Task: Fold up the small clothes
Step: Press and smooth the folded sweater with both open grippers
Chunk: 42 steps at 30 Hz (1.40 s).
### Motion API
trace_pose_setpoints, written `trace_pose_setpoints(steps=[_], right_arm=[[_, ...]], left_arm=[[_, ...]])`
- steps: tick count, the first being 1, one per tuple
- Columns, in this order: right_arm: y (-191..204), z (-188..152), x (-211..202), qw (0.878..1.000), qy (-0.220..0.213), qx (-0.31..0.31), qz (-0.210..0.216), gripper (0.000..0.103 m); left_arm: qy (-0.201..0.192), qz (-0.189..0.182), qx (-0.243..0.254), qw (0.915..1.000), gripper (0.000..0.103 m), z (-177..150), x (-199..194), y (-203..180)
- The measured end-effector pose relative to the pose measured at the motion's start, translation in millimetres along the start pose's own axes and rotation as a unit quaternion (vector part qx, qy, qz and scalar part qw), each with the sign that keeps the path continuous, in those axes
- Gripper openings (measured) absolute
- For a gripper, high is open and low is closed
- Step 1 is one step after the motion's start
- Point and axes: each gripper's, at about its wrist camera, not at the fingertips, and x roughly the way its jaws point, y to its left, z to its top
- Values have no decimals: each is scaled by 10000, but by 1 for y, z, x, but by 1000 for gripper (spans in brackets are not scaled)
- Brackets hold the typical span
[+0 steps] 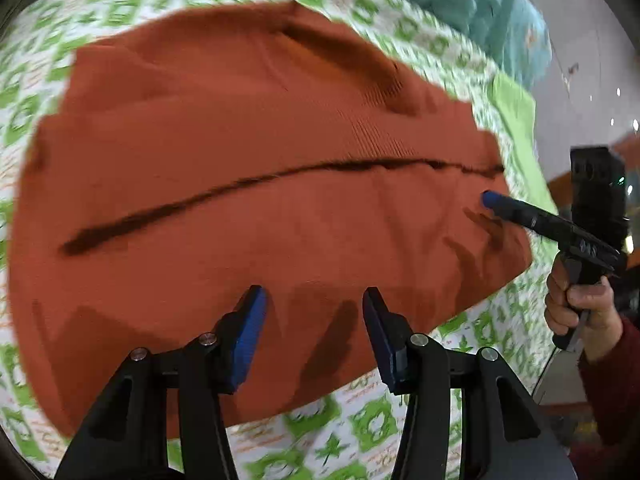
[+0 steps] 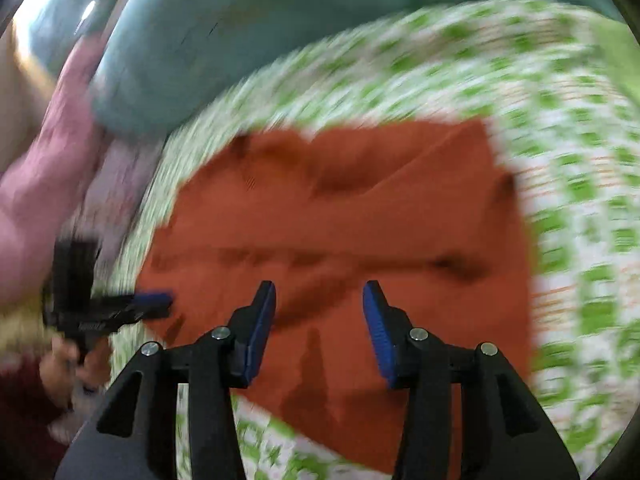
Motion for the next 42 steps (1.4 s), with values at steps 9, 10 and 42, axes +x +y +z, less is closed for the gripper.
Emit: trace_pose_setpoints(steps=[9,10,42], right_arm=[[11,15,54,9961,599,-638,-100,47],[6,19,53,9968,511,-598,-146,47],[-64,56,-62,9690,-1520,1284,-1466,46]], left_arm=[[19,37,335,9994,51,33,14,1],[-4,74,368,9993,49,39,12,3],[-1455,1688,-1835,9574,71,84,-103,125]])
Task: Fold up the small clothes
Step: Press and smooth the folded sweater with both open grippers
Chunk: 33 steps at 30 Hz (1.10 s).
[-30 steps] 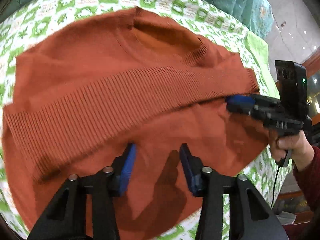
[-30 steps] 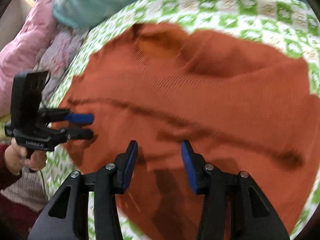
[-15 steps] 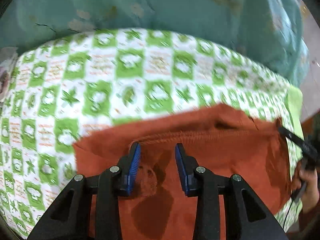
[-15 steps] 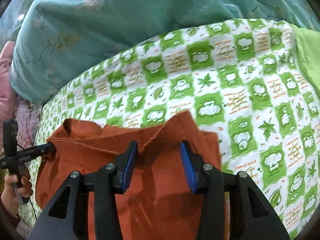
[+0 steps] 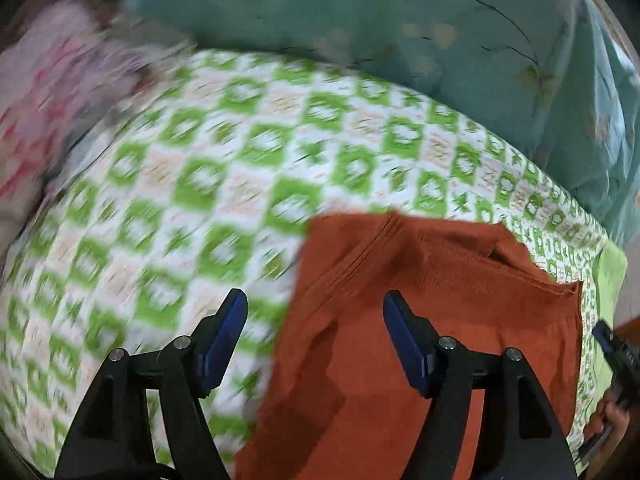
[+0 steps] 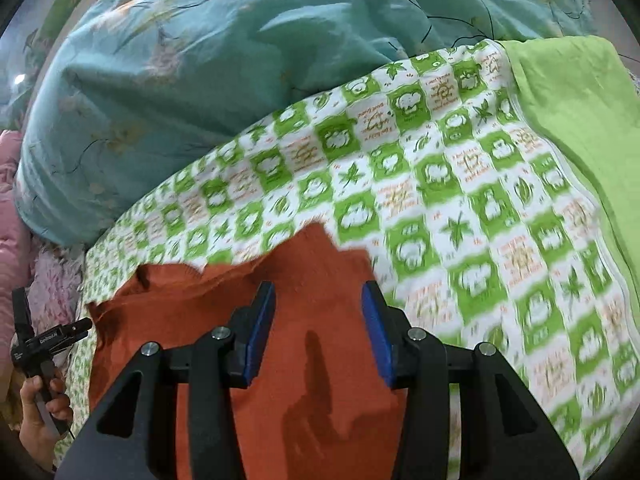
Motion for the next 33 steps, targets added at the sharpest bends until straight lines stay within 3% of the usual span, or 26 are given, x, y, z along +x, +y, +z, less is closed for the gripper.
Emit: trace_pose_setpoints(steps=[7,20,25,33], right_arm=[[34,-52,-24,9989,363,-210,206,46],[78,-130,-52,9956,808,-267,384,50],[78,-146,-57,9949,888,-185,435,51],[82,-155,-59,9918,1096,-367,542,52]], left_arm=[[279,-219,-377,9987,71,-59,-28,45],[1082,-941,-226,9894,72,-181,-57,35],[1169,-1031,-412,9869,72,-197,-53,31],[1159,-1270,-1236,9773,76,-196,-27,43]])
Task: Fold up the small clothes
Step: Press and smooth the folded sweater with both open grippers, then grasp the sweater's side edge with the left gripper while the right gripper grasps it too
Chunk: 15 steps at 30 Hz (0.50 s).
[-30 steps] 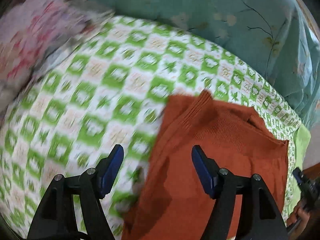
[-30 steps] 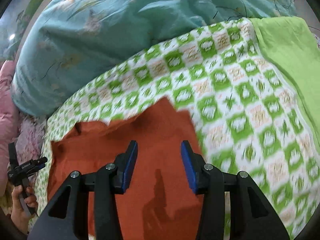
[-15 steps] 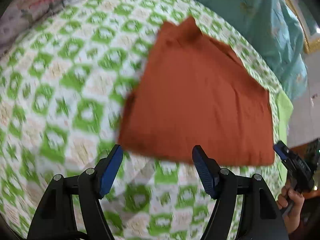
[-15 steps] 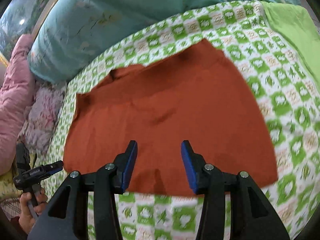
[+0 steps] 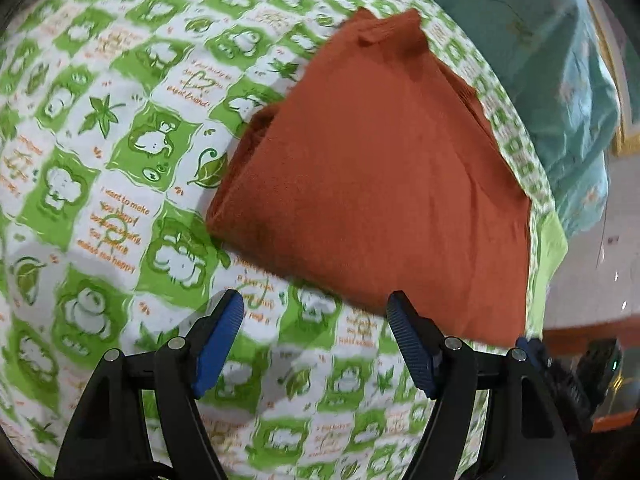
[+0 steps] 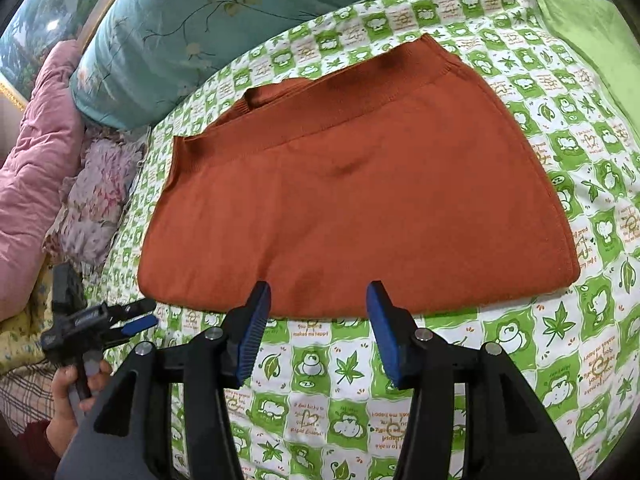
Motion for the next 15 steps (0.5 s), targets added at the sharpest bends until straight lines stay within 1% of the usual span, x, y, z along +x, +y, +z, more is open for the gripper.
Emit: trace_pose_setpoints(steps=[1,3,8,10,11,13,15], right_arm=[[0,0,0,10000,18,-11,5,52],[-1,0,2,10000,84,-41,21,52],[-5,3,3,9998,164,-70,66,52],[-7,5,3,9997,188,-102,85,52],[-8,7,3,9997,197,-116,96,52],[-9,8,3,9997,200,-100,91,52],[-14,13,4,9997,225,-84,101,52]], left_arm=[[-29,-64,-135,9999,77,3,4,3],[-174,-211,-313,9991,83,9,7,4],[-547,-270,-565,9965,83,32,10,5],[-688,-360,-702,9945,82,40,12,6],[-750,-359,-695,9941,81,42,11,6],[-879,-206,-580,9942,69,48,11,1],[-887,-145,-481,9948,30,52,11,-1]])
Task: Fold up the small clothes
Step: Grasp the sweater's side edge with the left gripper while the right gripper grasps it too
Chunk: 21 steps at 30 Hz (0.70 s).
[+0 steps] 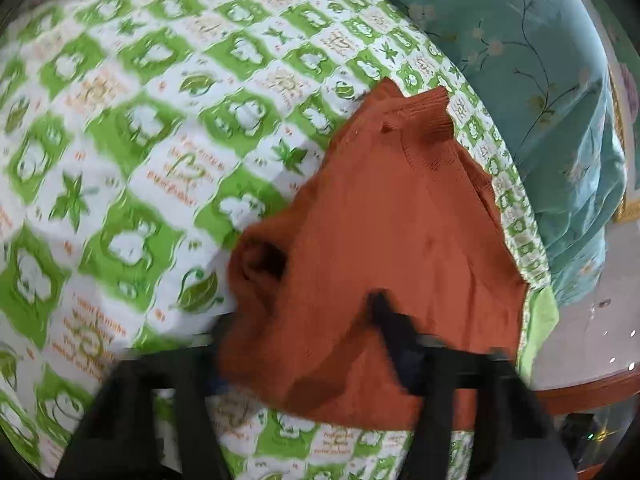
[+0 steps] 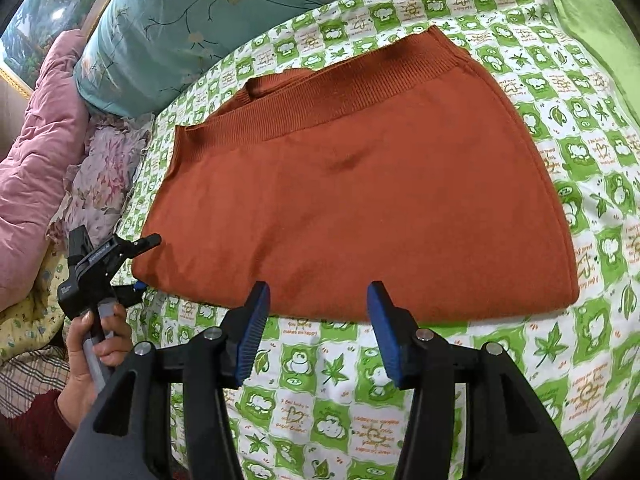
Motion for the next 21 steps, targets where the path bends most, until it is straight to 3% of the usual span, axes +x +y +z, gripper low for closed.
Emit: trace_pose_setpoints(steps=[2,5,8,14,20,21], right_arm=[[-5,5,0,10000,6,24,6,52],[-15,15,0,10000,-5,87,39,52],[-26,28,2,9998,-8,181,99,52],[-45,60,0,9985,-113,433,311,52],[-45,94,22,9952,131,532,807,52],[-43,97,28,9940,199,537,930,57]], left_arm=[[5,-97,105,9999,17,3,-2,-9],[-211,111,907,9956,14,-5,-15,-49],[-293,-69,1635,9861,13,-20,-26,-96],[-46,-300,2922,9559,13,-68,-6,-177],[540,54,3836,9219,11,-124,48,-208],[573,111,3915,9183,11,-130,53,-209]])
